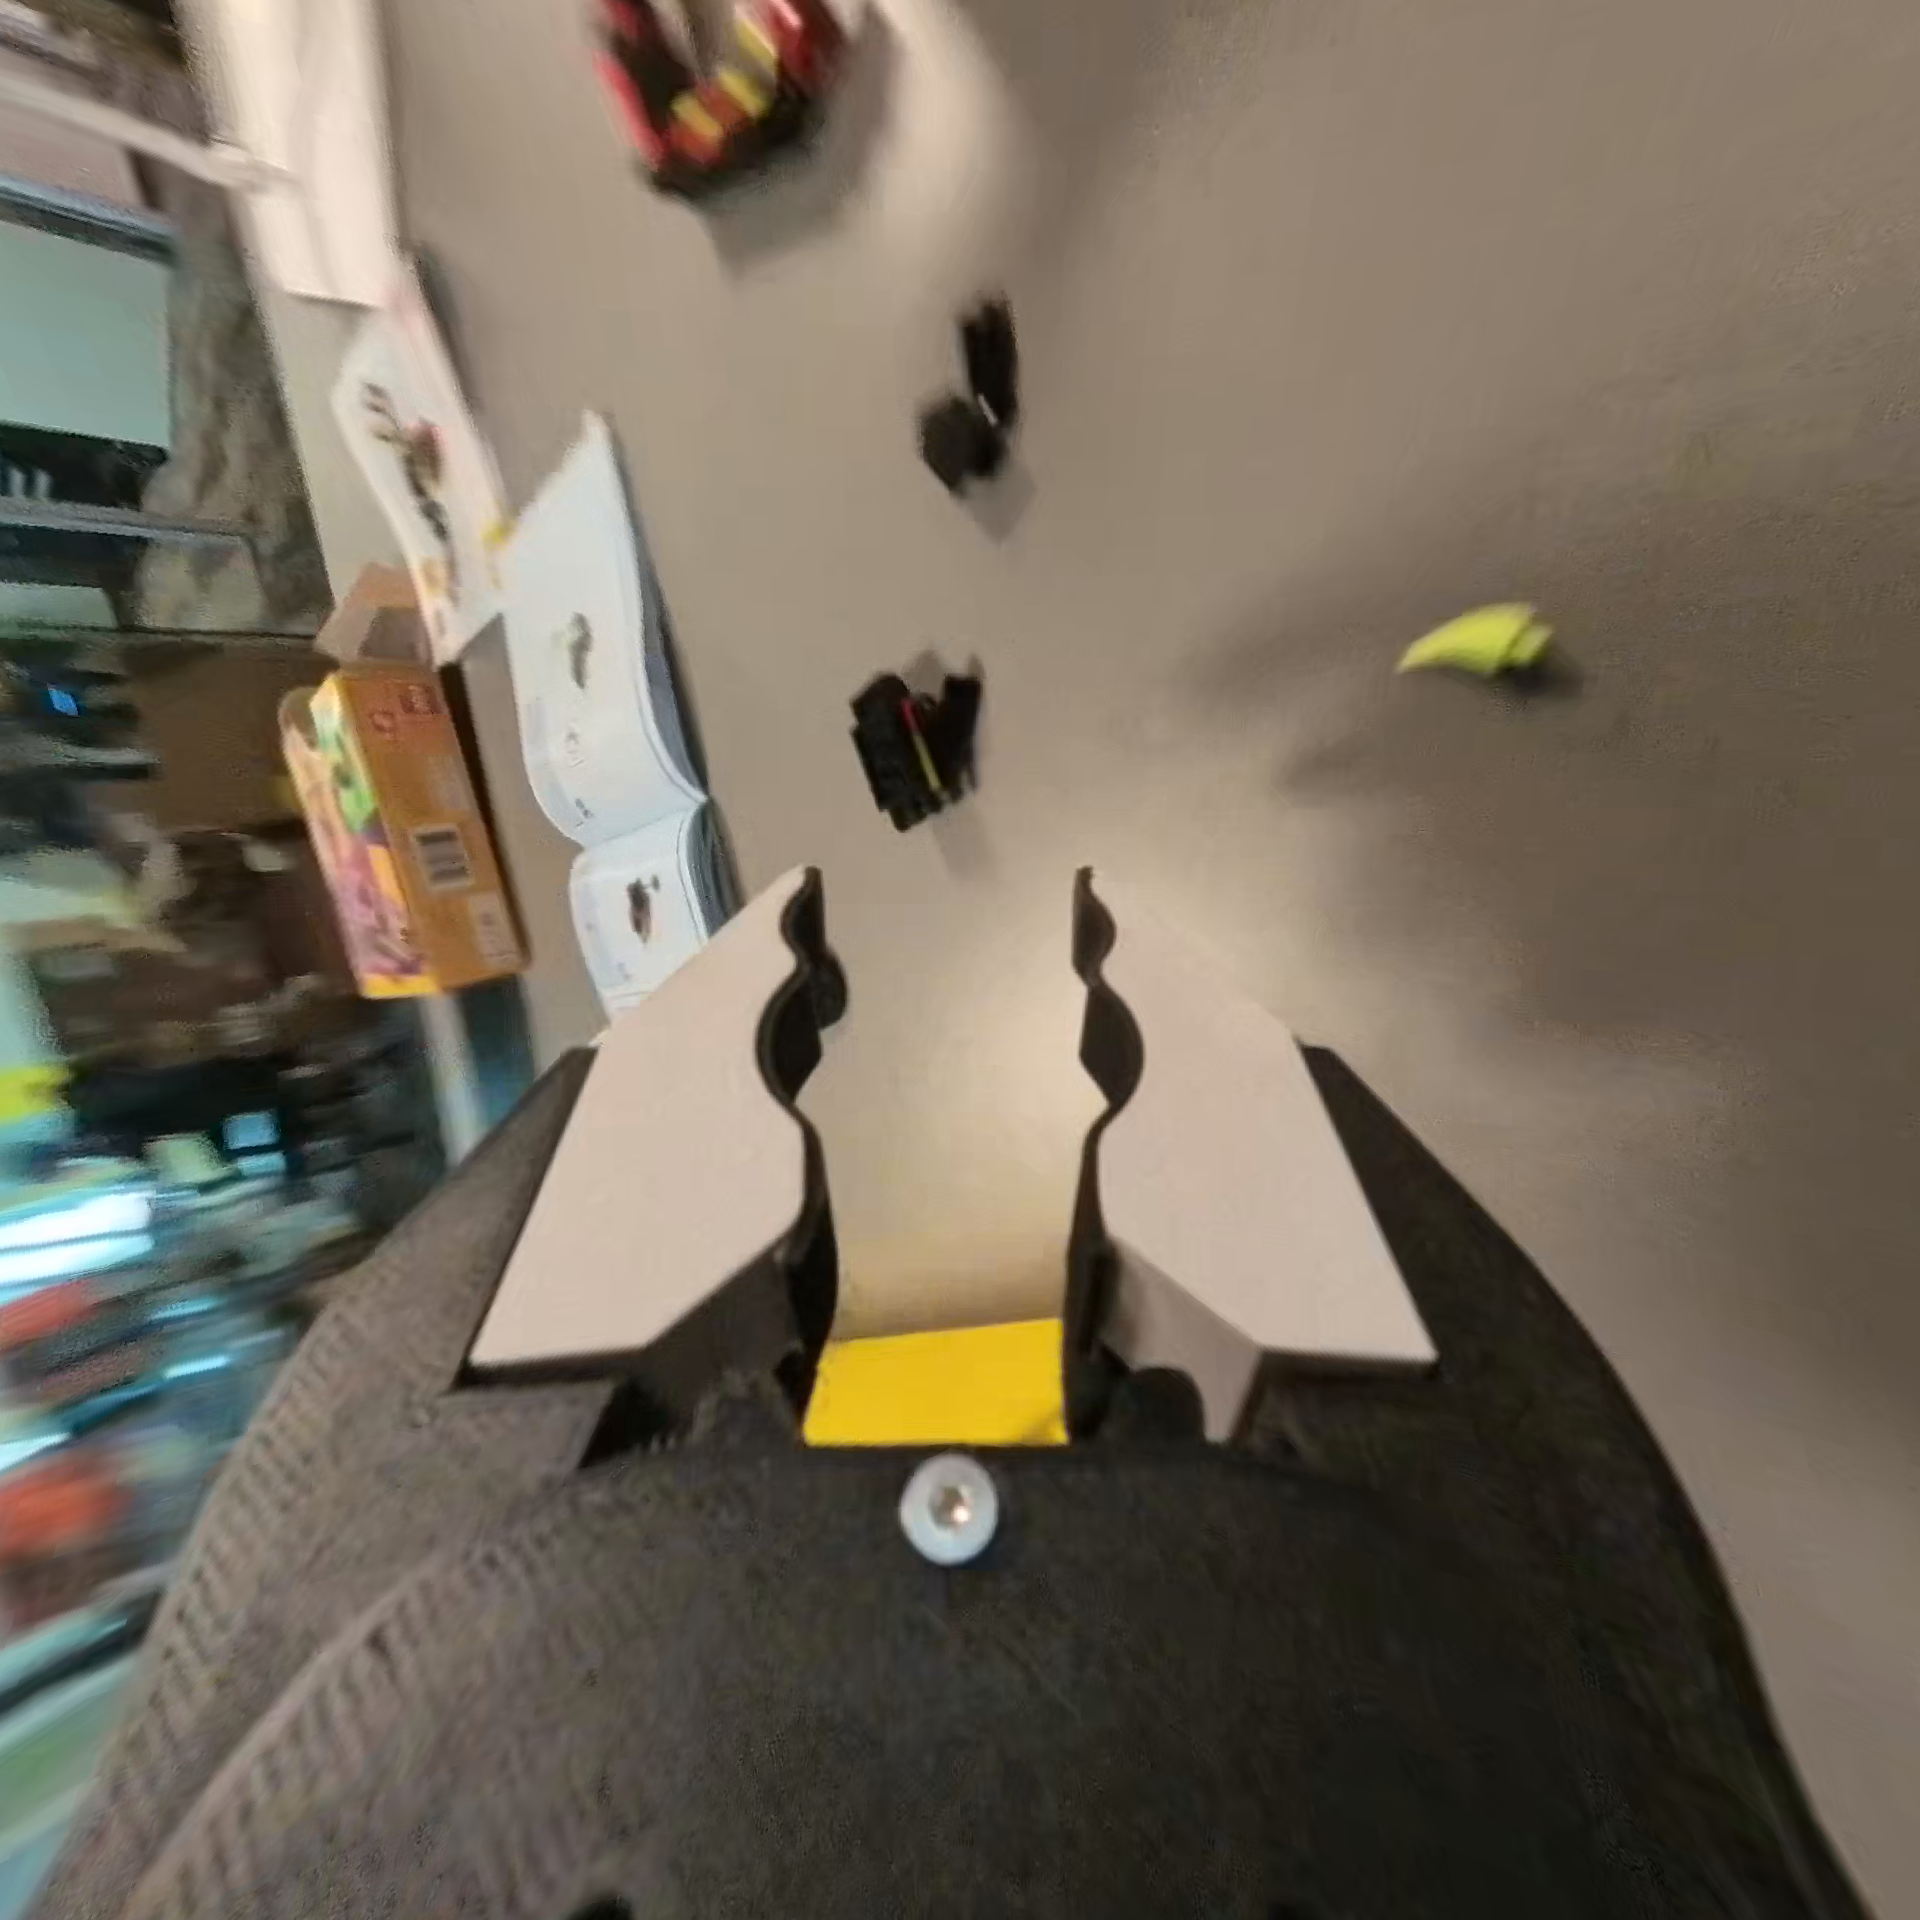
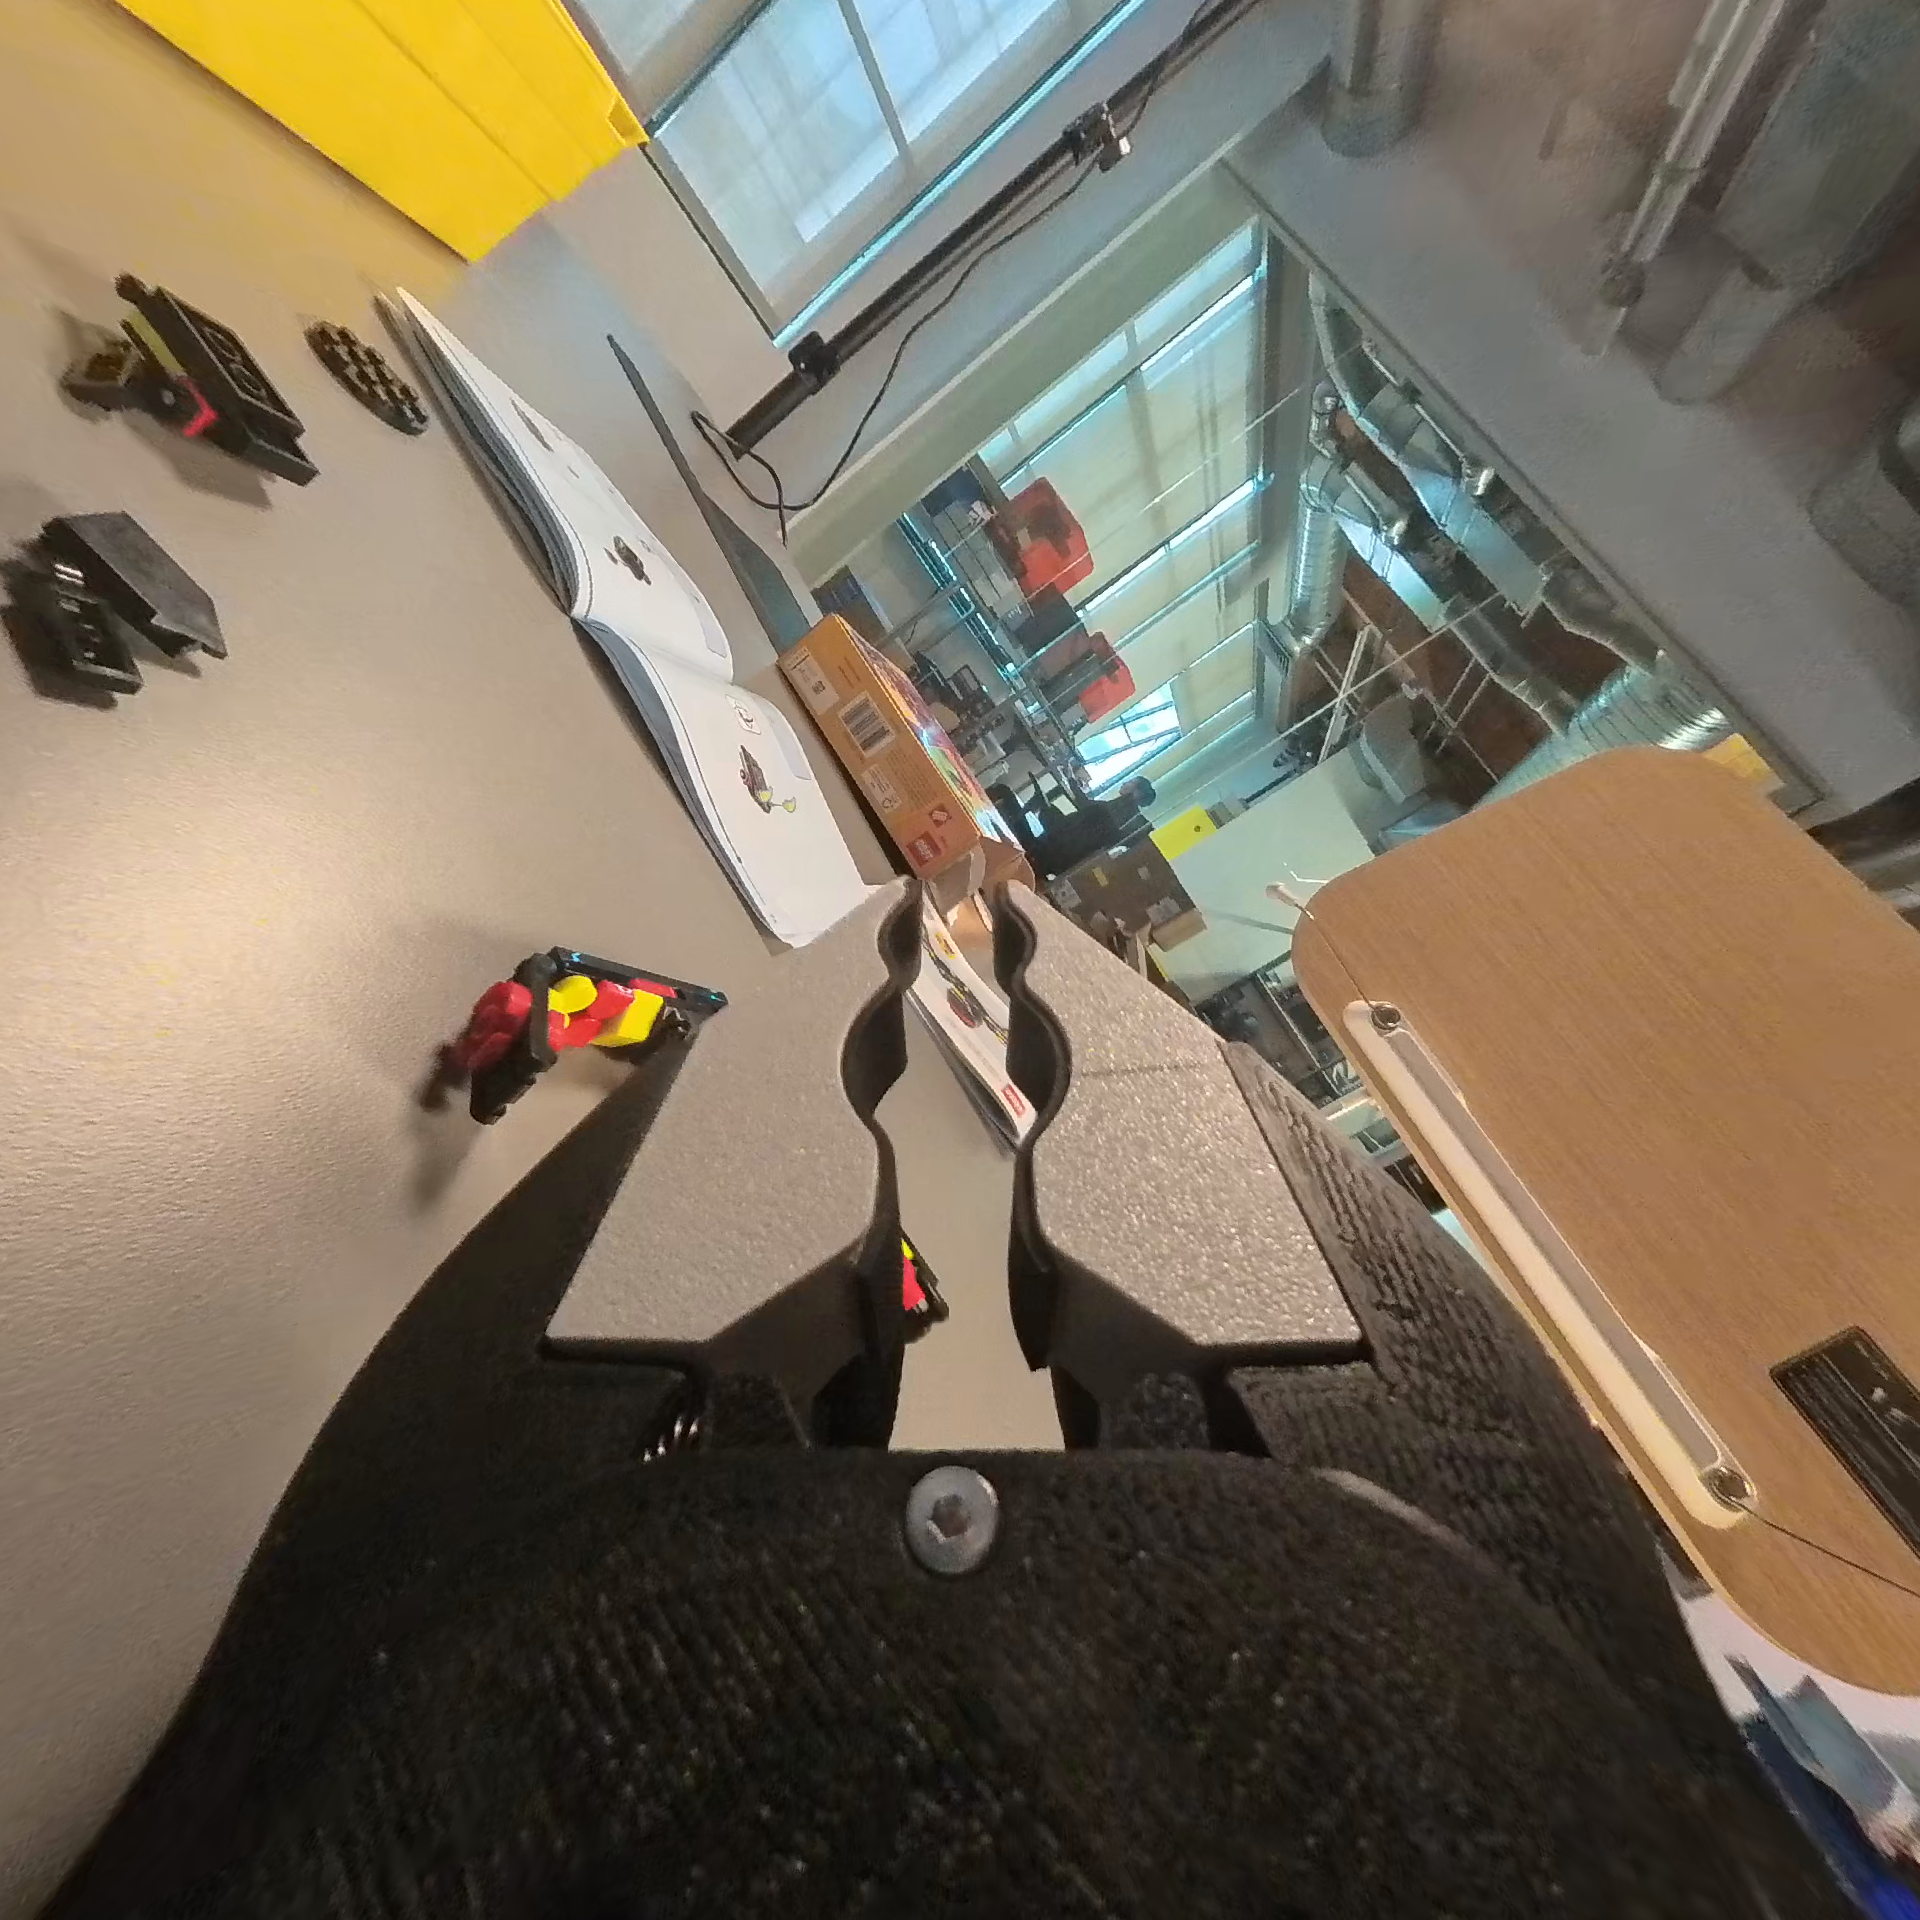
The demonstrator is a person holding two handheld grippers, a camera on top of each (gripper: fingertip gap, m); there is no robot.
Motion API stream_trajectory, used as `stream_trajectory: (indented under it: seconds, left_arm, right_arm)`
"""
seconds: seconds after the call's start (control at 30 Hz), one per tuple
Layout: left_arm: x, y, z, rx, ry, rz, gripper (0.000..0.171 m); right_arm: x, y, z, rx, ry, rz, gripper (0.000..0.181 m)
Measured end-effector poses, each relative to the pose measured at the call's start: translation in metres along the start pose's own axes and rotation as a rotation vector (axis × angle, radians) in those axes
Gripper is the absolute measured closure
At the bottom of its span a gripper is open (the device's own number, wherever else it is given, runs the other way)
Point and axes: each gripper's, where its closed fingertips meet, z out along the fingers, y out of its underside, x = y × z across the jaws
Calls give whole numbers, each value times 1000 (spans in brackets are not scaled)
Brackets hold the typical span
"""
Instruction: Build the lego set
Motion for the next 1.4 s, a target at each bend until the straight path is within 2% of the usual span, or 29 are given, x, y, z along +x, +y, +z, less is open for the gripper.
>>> stream_trajectory:
  seconds: [0.07,0.1,0.13,0.2,0.27,0.37,0.5,0.63,0.77,0.87,1.0,1.4]
  left_arm:
    - [-18,-2,-38,155,-24,-271,127]
    - [-34,11,-55,176,-73,-398,129]
    - [-50,34,-70,154,-133,-516,129]
    - [-73,95,-89,26,-225,-736,128]
    - [-85,151,-97,-104,-257,-922,129]
    - [-102,198,-89,-131,-229,-1022,136]
    - [-67,253,-56,-388,108,-1324,152]
    - [-46,306,-39,-616,183,-1451,156]
    - [-33,332,-33,-741,211,-1516,159]
    - [-28,334,-25,-729,248,-1567,163]
    - [-24,347,-24,-790,216,-1575,162]
    - [-21,351,-18,-791,225,-1606,167]
  right_arm:
    - [0,0,0,4,-4,7,170]
    - [0,0,0,6,-6,12,170]
    - [0,-1,0,8,-8,18,170]
    - [0,-1,0,12,-10,29,170]
    - [0,-1,0,12,-10,34,170]
    - [1,0,1,8,-10,37,170]
    - [2,2,1,-1,-6,40,170]
    - [3,4,1,-6,-3,51,170]
    - [2,4,2,-7,-6,51,170]
    - [2,4,2,-8,-7,52,170]
    - [1,4,2,-10,-9,49,170]
    - [0,5,2,-13,-13,45,170]
